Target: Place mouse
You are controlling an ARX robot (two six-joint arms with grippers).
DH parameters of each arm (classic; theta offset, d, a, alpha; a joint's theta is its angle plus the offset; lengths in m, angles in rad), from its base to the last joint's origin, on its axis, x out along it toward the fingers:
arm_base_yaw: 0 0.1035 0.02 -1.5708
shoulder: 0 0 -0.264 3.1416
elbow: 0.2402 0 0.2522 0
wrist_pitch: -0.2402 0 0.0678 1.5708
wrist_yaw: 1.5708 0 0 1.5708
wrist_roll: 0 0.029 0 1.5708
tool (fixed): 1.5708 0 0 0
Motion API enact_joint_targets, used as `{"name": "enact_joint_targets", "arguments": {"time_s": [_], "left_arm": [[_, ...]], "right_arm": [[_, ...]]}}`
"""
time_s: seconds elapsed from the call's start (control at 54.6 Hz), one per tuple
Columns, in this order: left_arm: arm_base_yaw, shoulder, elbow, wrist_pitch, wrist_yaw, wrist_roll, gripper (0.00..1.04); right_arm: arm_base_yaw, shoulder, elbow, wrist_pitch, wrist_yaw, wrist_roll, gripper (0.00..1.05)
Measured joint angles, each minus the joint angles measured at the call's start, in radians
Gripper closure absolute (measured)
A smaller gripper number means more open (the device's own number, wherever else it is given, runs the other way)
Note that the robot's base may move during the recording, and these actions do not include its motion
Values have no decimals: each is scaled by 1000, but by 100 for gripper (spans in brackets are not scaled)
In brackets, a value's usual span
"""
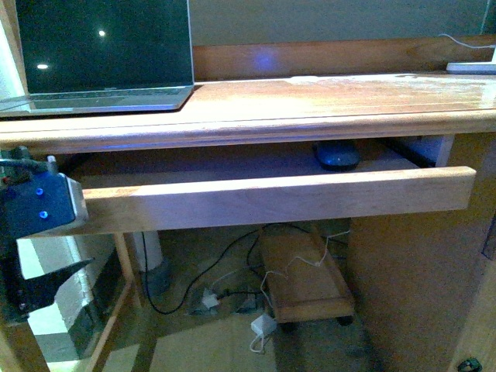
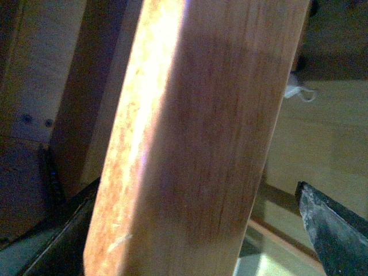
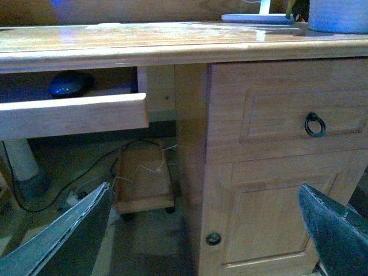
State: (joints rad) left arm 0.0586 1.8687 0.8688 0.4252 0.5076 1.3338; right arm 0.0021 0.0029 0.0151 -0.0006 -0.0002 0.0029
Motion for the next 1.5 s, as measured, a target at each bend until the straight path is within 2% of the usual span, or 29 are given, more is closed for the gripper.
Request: {"name": "enact_joint_targets", "arguments": {"time_s": [0.238,0.458,0.623,0.715,0.751,0.843,1.008,1.136,1.228,1.301,1.411,1.503], "left_arm": [[-18,-266,-140,-303,137,-157,8],[-87,-468,-243,-453,217,-366,8],[-152,-628,-315,-475,251,-648,8],[-179,-699,-344,-413,191,-848,8],[-189,-736,-352,-366,144,-971,8],[-203,-816,-352,-328,45,-1138,8],[-215,-1048,-381,-380,-175,-1456,8],[-201,-1225,-431,-443,-245,-1558,8],[-219,-1373,-517,-347,-504,-1490,21],[-209,-1456,-560,-322,-620,-1427,32],[-186,-1505,-612,-309,-631,-1382,48],[-108,-1530,-657,-308,-526,-1361,62]], "right_arm": [[0,0,0,0,0,0,7],[0,0,0,0,0,0,7],[0,0,0,0,0,0,7],[0,0,0,0,0,0,7],[0,0,0,0,0,0,7],[0,0,0,0,0,0,7],[0,0,0,0,0,0,7],[0,0,0,0,0,0,7],[0,0,0,0,0,0,7],[0,0,0,0,0,0,7],[0,0,0,0,-1,0,7],[-14,55,44,-122,-102,3,7]]}}
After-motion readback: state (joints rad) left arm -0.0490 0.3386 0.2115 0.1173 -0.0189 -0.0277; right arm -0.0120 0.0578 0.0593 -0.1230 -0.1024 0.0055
